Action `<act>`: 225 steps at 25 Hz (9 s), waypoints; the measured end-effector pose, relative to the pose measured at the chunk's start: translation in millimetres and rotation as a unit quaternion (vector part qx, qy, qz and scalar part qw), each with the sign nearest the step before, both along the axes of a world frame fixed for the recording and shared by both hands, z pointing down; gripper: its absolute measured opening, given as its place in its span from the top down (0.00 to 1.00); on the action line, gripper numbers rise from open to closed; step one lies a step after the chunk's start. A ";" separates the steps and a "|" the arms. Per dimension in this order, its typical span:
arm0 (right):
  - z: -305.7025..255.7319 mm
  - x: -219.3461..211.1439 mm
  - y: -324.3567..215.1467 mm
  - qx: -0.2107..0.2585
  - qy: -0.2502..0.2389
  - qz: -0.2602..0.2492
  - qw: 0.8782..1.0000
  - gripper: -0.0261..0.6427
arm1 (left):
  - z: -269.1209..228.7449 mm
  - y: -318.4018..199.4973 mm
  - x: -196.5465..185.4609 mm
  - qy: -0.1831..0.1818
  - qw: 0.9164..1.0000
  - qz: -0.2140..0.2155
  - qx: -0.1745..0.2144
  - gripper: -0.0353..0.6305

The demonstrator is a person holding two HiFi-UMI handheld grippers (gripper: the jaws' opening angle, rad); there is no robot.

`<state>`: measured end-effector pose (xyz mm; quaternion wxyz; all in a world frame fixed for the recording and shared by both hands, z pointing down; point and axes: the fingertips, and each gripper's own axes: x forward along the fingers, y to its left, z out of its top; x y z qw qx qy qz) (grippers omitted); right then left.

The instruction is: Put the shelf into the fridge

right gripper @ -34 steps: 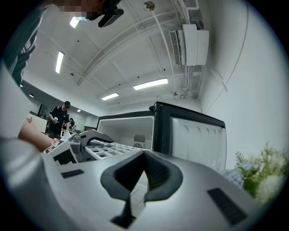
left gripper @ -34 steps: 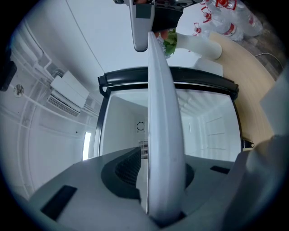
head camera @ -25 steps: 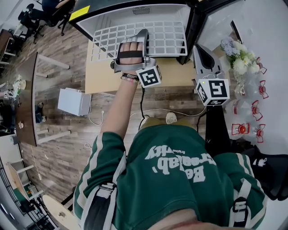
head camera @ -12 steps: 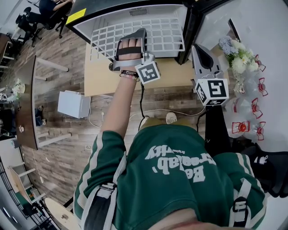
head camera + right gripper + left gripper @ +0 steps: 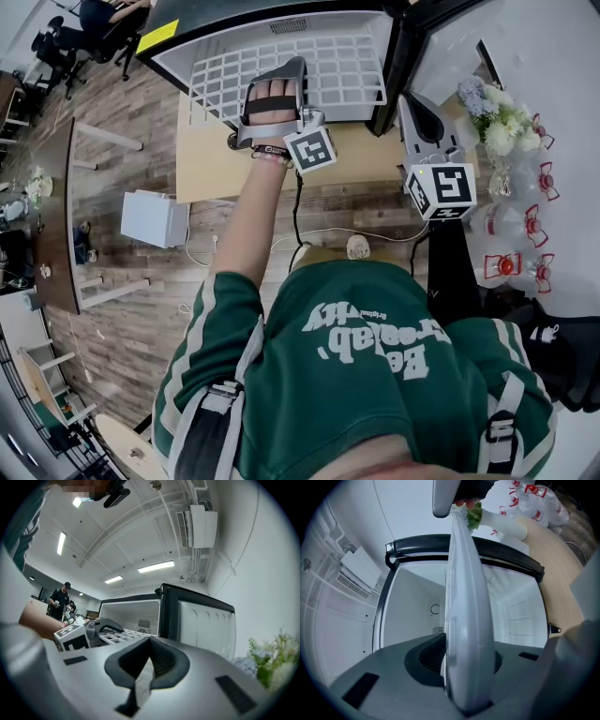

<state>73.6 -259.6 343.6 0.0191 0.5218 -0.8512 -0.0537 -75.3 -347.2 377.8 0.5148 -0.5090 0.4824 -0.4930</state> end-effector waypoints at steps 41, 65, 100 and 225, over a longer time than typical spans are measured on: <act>6.0 -18.9 -29.7 -0.003 0.007 0.000 1.000 0.96 | -6.7 -47.3 1.4 -0.002 0.999 -0.007 -0.036 0.80; 6.2 -26.6 -35.8 -0.006 0.005 0.010 1.000 0.96 | -7.1 -68.2 0.0 -0.003 0.999 -0.008 -0.031 0.80; 7.8 -30.1 -43.1 -0.007 0.012 0.025 1.000 0.96 | -7.6 -93.1 0.2 -0.001 1.000 -0.006 -0.022 0.79; 3.6 -22.8 12.8 -0.008 0.029 -0.063 0.998 0.96 | -15.4 -6.3 -12.8 0.255 0.959 -0.065 -0.110 0.60</act>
